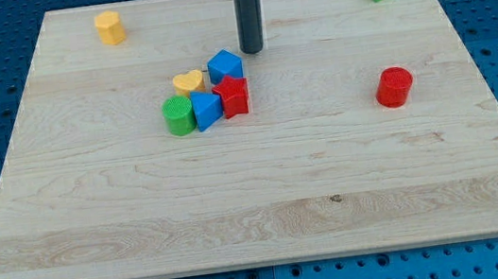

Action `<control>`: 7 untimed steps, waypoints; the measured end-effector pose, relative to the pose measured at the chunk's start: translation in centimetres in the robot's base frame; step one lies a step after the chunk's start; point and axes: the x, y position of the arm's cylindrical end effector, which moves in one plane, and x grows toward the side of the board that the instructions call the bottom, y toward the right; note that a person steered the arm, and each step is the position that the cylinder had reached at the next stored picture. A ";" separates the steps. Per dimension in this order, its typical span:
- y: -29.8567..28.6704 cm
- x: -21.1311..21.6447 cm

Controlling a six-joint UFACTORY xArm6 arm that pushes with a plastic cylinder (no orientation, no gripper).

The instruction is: Move blue cube into the group of blocks at the center

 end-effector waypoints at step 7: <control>4.7 2.8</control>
